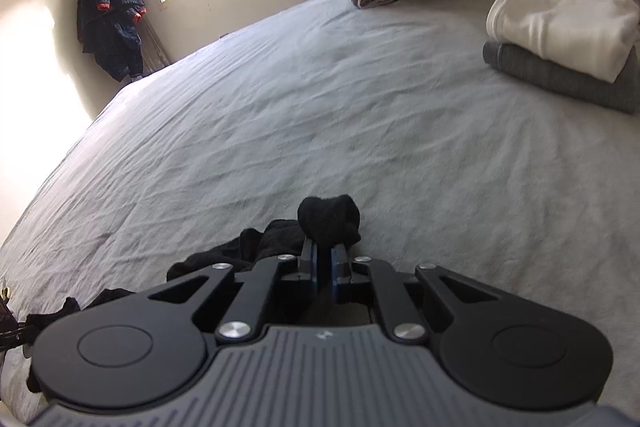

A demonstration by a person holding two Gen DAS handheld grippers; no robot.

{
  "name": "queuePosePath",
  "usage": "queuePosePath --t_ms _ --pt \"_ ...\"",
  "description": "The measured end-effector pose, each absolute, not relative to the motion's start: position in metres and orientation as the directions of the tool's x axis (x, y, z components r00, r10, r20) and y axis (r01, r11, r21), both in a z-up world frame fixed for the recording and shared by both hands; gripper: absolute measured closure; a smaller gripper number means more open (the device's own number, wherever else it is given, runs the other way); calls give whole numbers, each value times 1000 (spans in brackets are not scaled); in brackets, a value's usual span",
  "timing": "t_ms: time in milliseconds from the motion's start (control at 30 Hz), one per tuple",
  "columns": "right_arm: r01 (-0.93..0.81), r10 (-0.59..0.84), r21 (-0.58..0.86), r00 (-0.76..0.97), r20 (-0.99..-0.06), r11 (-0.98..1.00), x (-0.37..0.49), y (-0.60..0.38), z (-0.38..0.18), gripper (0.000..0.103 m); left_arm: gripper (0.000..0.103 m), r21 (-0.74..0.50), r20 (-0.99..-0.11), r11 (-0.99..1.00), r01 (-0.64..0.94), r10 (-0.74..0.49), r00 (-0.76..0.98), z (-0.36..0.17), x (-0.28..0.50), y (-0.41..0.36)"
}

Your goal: Fold clothes

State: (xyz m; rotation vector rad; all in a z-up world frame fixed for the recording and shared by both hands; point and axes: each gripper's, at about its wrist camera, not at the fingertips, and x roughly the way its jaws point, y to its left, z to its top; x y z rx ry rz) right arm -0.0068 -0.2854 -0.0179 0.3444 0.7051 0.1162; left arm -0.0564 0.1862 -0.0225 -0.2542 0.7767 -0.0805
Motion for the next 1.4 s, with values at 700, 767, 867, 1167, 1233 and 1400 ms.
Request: queuePosePath --t_ms 700,767,867,1167,1233,1400 --pt "69 144 261 686 -714 963 -46 -319 -26 58 35 -127 -753 992 25 -113 648 -33 -77 182" --pt "69 128 247 705 -697 966 -47 -317 -20 47 35 -98 -754 995 33 -96 650 -32 -76 178" --pt "51 131 240 721 -680 969 -48 -315 -14 42 33 -50 -758 998 33 -60 649 -31 -73 172" --pt "19 154 240 717 -680 970 -40 -300 -14 30 22 35 -751 998 54 -10 660 -27 -69 156" --pt "14 154 235 719 -677 972 -39 -296 -14 25 21 38 -748 997 61 -12 664 -26 -68 154" --pt "-10 157 217 724 -672 976 -35 -283 -11 20 21 24 -748 996 85 -39 662 -22 -61 148"
